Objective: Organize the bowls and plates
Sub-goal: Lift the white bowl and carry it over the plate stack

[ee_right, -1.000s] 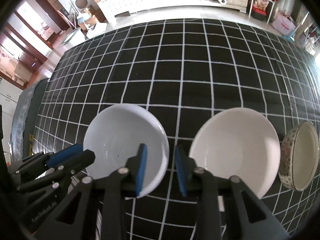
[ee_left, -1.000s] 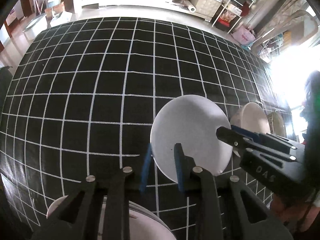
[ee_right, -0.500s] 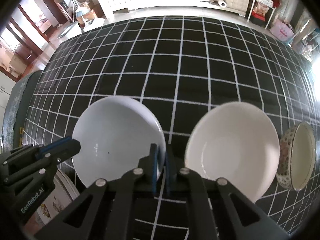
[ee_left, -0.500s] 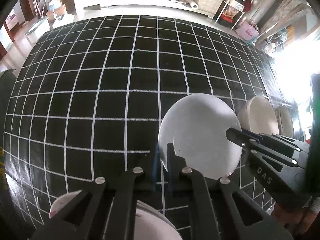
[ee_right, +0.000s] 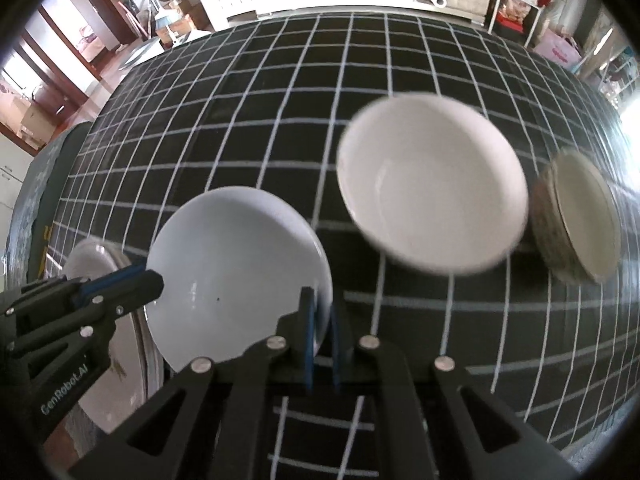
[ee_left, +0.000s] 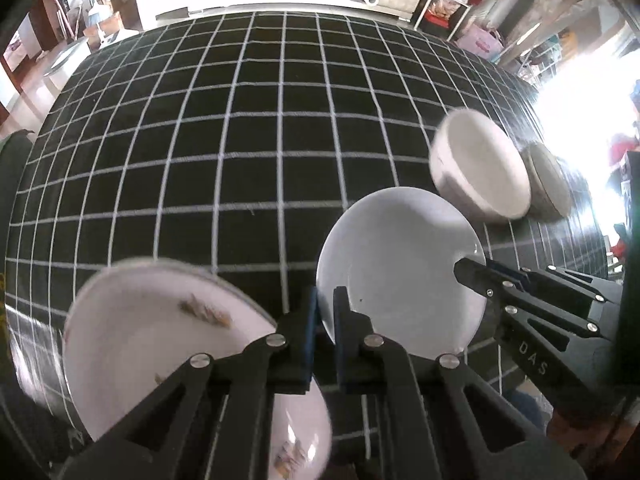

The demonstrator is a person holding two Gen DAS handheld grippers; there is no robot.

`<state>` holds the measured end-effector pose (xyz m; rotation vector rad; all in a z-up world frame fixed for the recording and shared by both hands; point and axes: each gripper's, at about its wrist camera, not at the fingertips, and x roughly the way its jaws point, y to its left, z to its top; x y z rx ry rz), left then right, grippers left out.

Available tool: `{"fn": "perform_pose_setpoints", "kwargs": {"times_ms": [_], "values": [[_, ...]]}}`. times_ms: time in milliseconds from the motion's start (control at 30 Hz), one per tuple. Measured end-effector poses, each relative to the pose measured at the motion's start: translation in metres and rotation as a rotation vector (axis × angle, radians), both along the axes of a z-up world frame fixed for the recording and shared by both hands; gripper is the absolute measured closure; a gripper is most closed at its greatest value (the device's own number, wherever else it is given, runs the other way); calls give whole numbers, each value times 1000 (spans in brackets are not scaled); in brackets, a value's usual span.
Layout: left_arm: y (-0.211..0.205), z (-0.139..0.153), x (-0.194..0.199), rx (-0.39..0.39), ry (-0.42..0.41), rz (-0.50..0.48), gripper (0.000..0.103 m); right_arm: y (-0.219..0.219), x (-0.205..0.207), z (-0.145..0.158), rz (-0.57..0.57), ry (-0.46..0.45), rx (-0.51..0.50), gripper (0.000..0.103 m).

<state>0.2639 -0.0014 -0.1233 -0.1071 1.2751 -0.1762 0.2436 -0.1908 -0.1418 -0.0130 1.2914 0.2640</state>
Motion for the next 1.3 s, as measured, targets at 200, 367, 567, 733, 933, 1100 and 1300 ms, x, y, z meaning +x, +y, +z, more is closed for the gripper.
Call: {"fn": "perform_pose_setpoints", "kwargs": {"times_ms": [200,367,567,733,933,1100,1300], "values": [[-15,-1,-24,-4,8,-22,96,-18,-30,4,13,-1,-27,93],[-25,-2,-36,-1,8,-37,96,-34,-50,7,5,5,-37,93],[-37,-3,-54,8,7,-55,96,-40,-67,10,18,4,-63,93],[-36,-4,-60,9,6,-54,96,-37,-72,10,18,6,-62,92],[-35,-4,-65,3,9,-55,96,-39,-75,11,12,11,-55,92],[-29,-2,-64,-14,9,-46,96,-31,-68,10,-14,31,-13,92],[-19,13,-62,-18,-18,-20,96,-36,-67,20,-32,30,17,92]]}}
